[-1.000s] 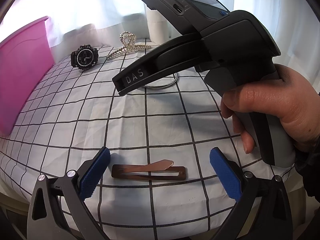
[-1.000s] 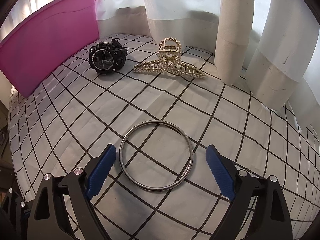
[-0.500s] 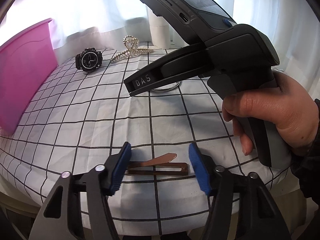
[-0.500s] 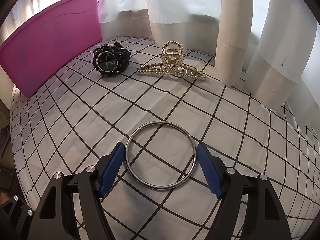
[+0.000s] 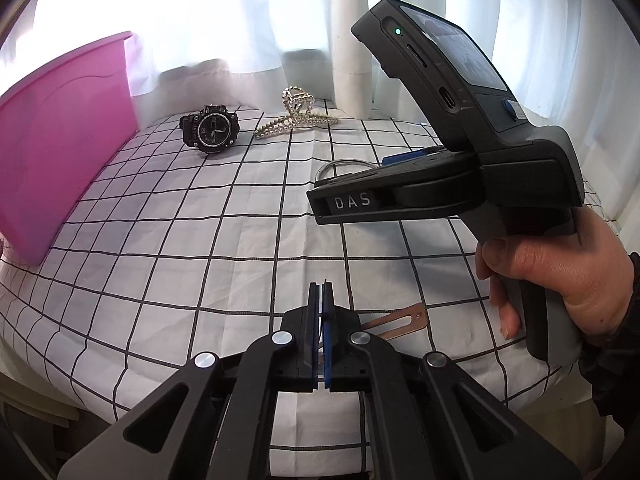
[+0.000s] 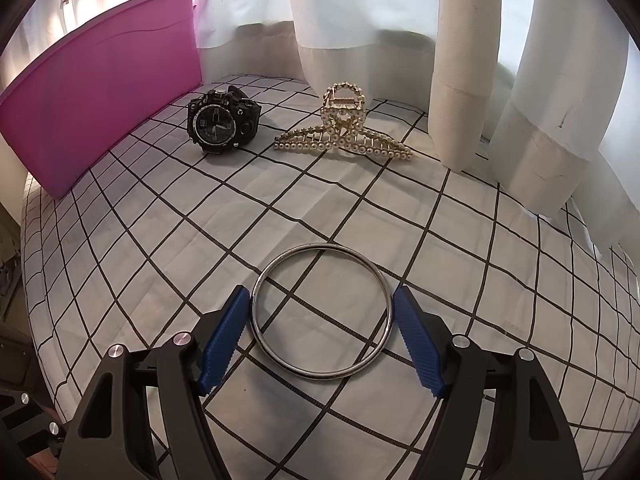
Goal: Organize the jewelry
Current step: 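Lift the hair clip with the left tool while the right tool grasps and lifts the bangle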
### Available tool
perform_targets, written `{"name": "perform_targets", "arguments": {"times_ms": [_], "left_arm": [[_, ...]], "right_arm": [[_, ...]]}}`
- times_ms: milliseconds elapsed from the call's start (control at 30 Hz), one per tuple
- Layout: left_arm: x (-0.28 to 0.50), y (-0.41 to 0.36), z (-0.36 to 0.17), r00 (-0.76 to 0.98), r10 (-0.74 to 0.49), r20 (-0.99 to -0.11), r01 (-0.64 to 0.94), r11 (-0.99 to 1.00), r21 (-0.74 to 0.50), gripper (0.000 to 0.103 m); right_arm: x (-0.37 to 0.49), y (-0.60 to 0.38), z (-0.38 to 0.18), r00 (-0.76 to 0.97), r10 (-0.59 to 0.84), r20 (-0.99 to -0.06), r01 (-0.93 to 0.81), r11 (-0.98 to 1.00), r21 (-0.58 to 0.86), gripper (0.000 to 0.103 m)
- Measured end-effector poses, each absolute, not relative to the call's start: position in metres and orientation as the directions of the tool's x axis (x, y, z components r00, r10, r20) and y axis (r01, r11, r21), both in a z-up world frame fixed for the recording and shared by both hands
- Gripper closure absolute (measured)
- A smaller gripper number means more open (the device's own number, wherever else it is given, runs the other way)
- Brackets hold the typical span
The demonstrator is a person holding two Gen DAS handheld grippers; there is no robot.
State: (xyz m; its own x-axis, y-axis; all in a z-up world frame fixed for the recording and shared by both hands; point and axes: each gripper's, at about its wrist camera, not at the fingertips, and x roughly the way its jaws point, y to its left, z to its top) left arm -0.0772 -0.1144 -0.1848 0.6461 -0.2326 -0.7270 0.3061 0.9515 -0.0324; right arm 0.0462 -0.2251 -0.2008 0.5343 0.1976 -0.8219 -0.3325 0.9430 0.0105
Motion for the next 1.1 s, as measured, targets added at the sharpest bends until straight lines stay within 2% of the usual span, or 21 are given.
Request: {"name": "perform_targets", "arguments": {"times_ms": [467, 1100], "left_arm": [[-0.069, -0.090, -0.158, 0.696, -0.193, -0.691, 0.264, 0.965, -0.003, 0.102], [-0.048, -0.049, -0.103, 0.774, -0.192, -0.604, 0.258, 0.966, 0.024, 0.102]], "right_arm": [[0.043, -0.223, -0.189, 0.553, 0.219, -0.804, -0.316, 0.948, 0.041, 0.032], [0.047, -0.195, -0.128, 0.619, 0.202, -0.759, -0.287, 0.958, 0.020, 0.032]]}}
